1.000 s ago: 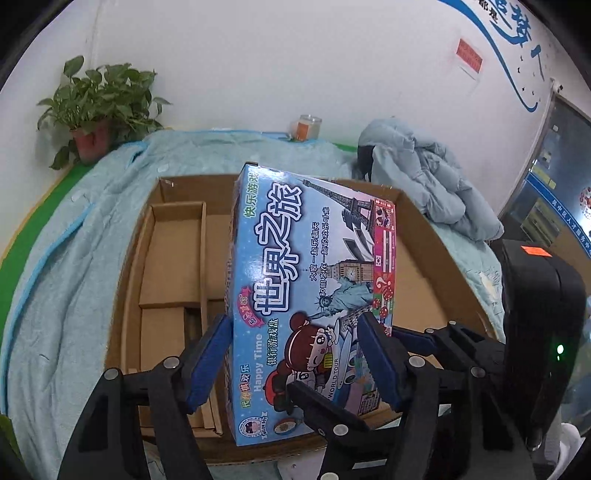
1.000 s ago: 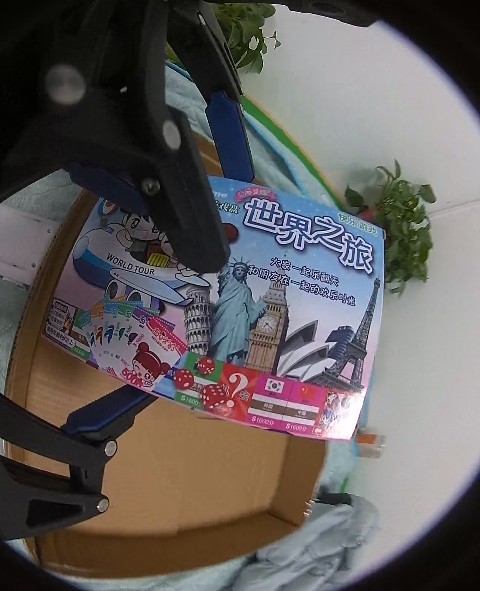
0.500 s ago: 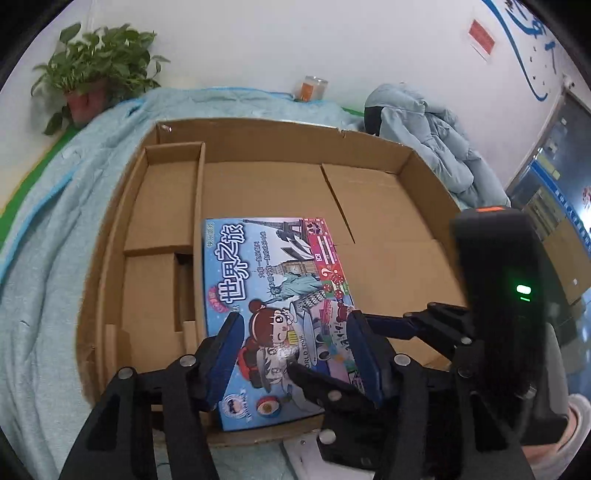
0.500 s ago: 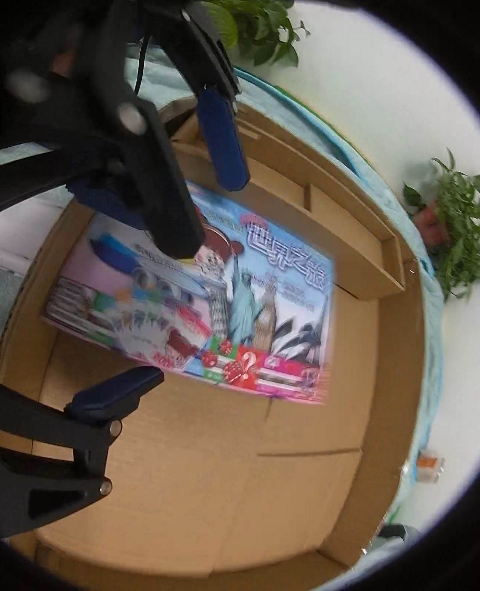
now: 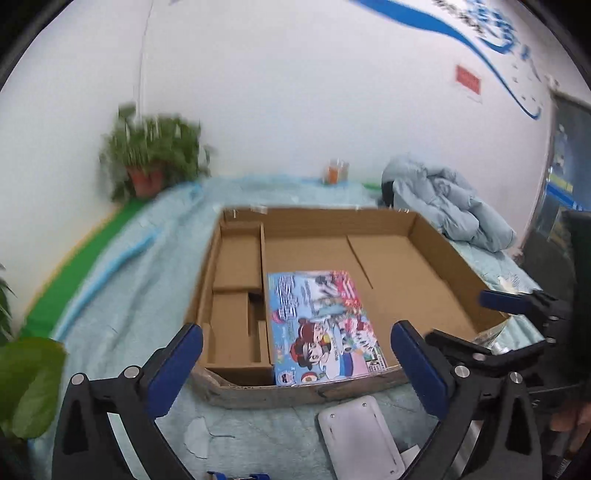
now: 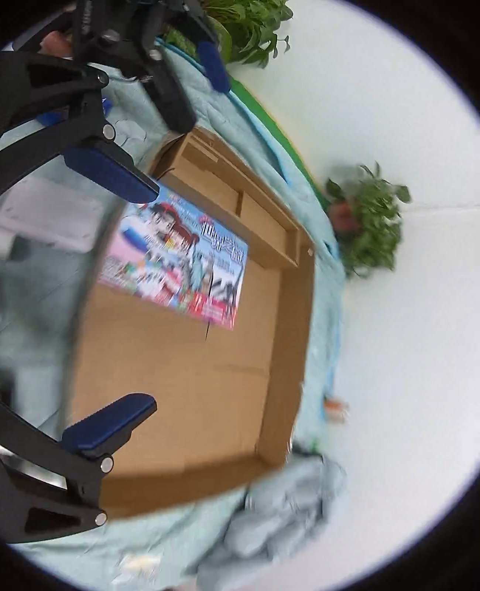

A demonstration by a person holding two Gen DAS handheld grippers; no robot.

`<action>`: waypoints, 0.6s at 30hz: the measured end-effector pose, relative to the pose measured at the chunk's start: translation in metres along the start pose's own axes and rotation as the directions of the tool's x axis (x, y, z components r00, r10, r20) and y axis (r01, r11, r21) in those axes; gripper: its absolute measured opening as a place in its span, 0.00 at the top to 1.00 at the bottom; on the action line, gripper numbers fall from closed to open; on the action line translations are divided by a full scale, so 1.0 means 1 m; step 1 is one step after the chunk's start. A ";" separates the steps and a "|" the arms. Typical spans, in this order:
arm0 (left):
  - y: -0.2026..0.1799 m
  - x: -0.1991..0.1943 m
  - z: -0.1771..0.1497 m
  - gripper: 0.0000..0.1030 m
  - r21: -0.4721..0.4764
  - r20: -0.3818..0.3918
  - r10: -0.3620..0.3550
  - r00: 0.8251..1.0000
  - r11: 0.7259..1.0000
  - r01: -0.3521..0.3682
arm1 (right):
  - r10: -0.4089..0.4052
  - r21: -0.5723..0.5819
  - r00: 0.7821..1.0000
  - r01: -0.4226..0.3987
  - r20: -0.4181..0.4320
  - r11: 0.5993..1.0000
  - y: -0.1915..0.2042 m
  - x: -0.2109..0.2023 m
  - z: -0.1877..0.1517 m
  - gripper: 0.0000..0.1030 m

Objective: Organize rigid objects
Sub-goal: 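Lower the game box into the cardboard box and open the left gripper, then move the left gripper to the silver tumbler and grasp it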

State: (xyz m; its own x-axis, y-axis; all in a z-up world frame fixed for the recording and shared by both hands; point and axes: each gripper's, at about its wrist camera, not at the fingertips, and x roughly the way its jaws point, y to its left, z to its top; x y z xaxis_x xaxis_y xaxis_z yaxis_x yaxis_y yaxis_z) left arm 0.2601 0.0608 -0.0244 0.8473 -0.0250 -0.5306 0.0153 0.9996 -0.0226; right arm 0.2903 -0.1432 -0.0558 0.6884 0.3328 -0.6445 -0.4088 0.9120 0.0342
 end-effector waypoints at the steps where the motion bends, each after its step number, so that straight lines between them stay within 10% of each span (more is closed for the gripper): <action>1: -0.008 -0.009 -0.003 0.01 0.027 0.023 0.008 1.000 1.000 -0.009 | -0.022 0.013 1.000 0.022 0.010 1.000 -0.004 -0.010 -0.007 0.00; 3: -0.020 -0.022 -0.008 0.07 0.037 0.045 0.030 0.999 0.999 -0.032 | -0.048 0.036 0.998 0.047 0.027 0.998 -0.013 -0.018 -0.015 0.01; 4: -0.024 -0.026 -0.010 0.36 0.035 0.049 0.027 0.998 0.999 -0.029 | -0.051 0.049 0.998 0.049 0.040 0.998 -0.015 -0.026 -0.022 0.01; 5: -0.028 -0.030 -0.013 0.80 0.031 0.034 0.001 0.999 1.000 -0.003 | -0.053 0.057 0.997 0.050 0.052 0.997 -0.020 -0.031 -0.026 0.13; 6: -0.030 -0.031 -0.014 0.97 0.020 -0.005 -0.040 0.999 0.999 0.040 | -0.061 0.058 0.996 0.058 0.064 0.997 -0.021 -0.038 -0.030 0.47; 8: -0.036 -0.038 -0.017 0.99 0.002 -0.025 -0.065 0.998 0.998 0.065 | -0.108 0.042 0.993 0.106 0.055 0.994 -0.023 -0.046 -0.037 0.76; 10: -0.048 -0.054 -0.021 0.94 0.029 0.008 -0.060 0.998 0.998 0.060 | -0.096 0.060 0.993 0.092 0.066 0.994 -0.027 -0.052 -0.042 0.76; 11: -0.053 -0.061 -0.021 0.65 0.029 0.010 -0.053 0.999 0.998 0.053 | -0.082 0.065 0.994 0.077 0.074 0.995 -0.027 -0.056 -0.046 0.68; 13: -0.056 -0.072 -0.021 0.03 0.013 0.030 -0.040 0.999 0.999 0.039 | -0.071 0.062 0.993 0.065 0.097 0.996 -0.028 -0.067 -0.051 0.15; 14: -0.057 -0.080 -0.023 0.00 -0.006 0.073 -0.027 0.997 1.000 0.027 | -0.079 0.058 0.990 0.072 0.120 0.996 -0.026 -0.073 -0.055 0.01; 18: -0.065 -0.093 -0.028 0.01 0.003 0.082 -0.023 0.996 1.000 0.023 | -0.088 0.038 0.984 0.083 0.152 0.996 -0.020 -0.083 -0.063 0.01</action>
State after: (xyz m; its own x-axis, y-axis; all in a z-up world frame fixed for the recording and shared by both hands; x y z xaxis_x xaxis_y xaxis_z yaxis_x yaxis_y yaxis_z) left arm 0.1655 -0.0017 0.0031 0.8872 -0.0468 -0.4591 0.0363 0.9988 -0.0317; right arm 0.2042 -0.2043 -0.0510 0.8049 0.2835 -0.5214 -0.3269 0.9450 0.0094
